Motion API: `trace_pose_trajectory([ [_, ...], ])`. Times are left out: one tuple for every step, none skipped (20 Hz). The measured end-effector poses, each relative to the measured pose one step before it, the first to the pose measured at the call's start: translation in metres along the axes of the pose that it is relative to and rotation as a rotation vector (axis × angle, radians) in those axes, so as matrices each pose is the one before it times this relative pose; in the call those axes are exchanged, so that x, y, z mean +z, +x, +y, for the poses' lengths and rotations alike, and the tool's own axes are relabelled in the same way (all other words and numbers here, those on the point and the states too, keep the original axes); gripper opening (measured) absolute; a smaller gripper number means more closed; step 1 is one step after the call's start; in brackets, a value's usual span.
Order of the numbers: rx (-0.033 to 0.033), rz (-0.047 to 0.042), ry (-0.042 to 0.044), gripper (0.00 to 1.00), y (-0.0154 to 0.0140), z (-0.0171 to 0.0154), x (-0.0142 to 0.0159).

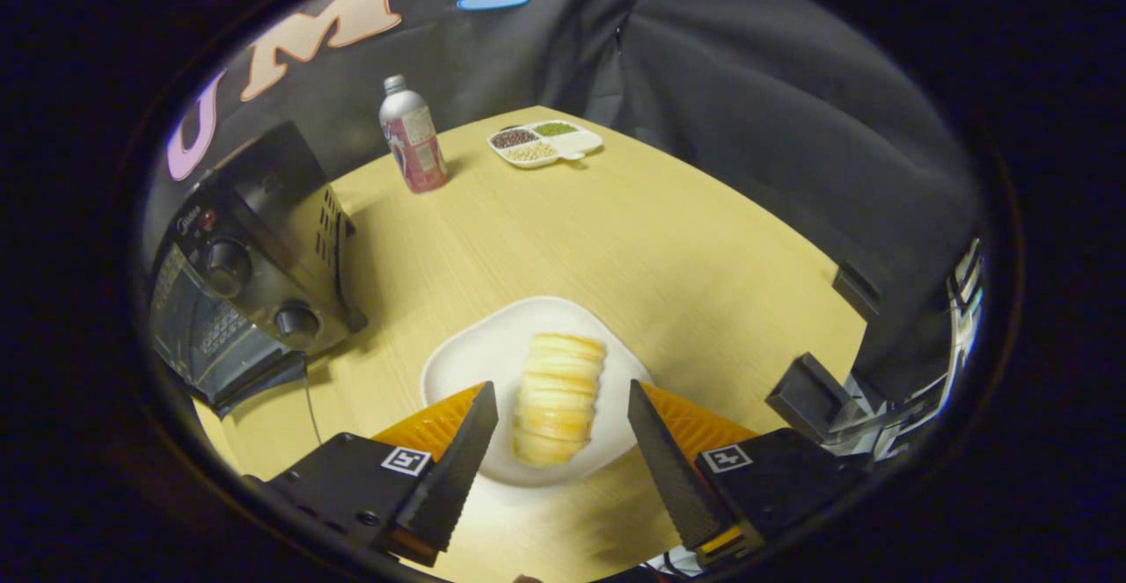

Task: Open the toaster oven, put the food inside, and close the toaster oven door.

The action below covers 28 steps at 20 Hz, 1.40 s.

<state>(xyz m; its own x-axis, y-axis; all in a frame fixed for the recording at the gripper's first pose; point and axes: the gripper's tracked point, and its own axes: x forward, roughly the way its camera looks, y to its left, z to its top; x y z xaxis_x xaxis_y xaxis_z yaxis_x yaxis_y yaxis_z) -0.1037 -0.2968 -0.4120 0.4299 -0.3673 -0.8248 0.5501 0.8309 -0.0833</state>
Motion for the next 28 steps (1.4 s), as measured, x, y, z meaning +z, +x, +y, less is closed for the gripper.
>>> trace_pose_trajectory([
  [0.00520, 0.01389, -0.00963, 0.95, 0.00216, 0.00193, -0.00379],
  [0.00212, 0.01349, -0.01102, 0.96, 0.00166, 0.00098, -0.00250],
  [0.00426, 0.01342, -0.01370, 0.94, 0.00251, 0.00178, -0.00373],
  [0.00284, 0.01567, -0.01669, 0.93, 0.00160, 0.00172, -0.00391],
  [0.00353, 0.01789, -0.01776, 0.91, 0.00204, 0.00192, -0.00512],
  [0.02076, 0.00298, -0.00426, 0.89, 0.00044, 0.00450, -0.00027],
  [-0.00291, -0.01081, 0.00436, 0.84, 0.00068, 0.00199, 0.00142],
  [-0.00667, 0.00193, 0.00102, 0.78, -0.00061, -0.00174, -0.00110],
  [0.01543, -0.01088, 0.01078, 0.72, 0.00377, 0.00359, 0.00152],
  [0.00030, 0.00295, 0.00201, 0.66, -0.00117, -0.00080, 0.00070],
  [0.00366, 0.00173, 0.00059, 0.60, -0.00185, 0.00059, -0.00161],
  [-0.00021, 0.00275, 0.00451, 0.60, -0.00039, 0.00044, 0.00028],
  [0.00997, 0.00068, 0.00806, 0.56, 0.00039, 0.00283, 0.00003],
  [-0.00138, -0.00612, 0.00690, 0.52, 0.00037, 0.00012, 0.00190],
  [-0.00087, -0.00614, 0.00616, 0.48, -0.00221, -0.00039, 0.00086],
  [-0.00100, -0.02011, 0.00911, 0.48, -0.00332, 0.00099, 0.00411],
  [0.00320, -0.02649, 0.01087, 0.48, -0.00216, 0.00168, 0.00576],
  [0.00524, -0.02937, 0.01340, 0.48, -0.00412, 0.00231, 0.00676],
  [0.00800, -0.02998, 0.01420, 0.48, -0.00505, 0.00329, 0.00677],
  [0.01156, -0.02720, 0.01408, 0.48, -0.00528, 0.00395, 0.00630],
  [0.01603, -0.02511, 0.01429, 0.48, -0.00471, 0.00546, 0.00536],
  [0.01524, -0.01874, 0.01287, 0.48, -0.00493, 0.00604, 0.00375],
  [0.01392, -0.01522, 0.01017, 0.48, -0.00494, 0.00642, 0.00224],
  [0.01419, -0.01381, 0.00819, 0.48, -0.00491, 0.00733, 0.00210],
  [0.01720, -0.01032, 0.00792, 0.48, -0.00472, 0.00968, 0.00060],
  [0.01971, -0.00841, 0.00760, 0.48, -0.00488, 0.01094, -0.00038],
  [0.01968, -0.00571, 0.00617, 0.48, -0.00527, 0.01218, -0.00158],
  [0.02077, -0.00441, 0.00493, 0.48, -0.00522, 0.01331, -0.00229],
])
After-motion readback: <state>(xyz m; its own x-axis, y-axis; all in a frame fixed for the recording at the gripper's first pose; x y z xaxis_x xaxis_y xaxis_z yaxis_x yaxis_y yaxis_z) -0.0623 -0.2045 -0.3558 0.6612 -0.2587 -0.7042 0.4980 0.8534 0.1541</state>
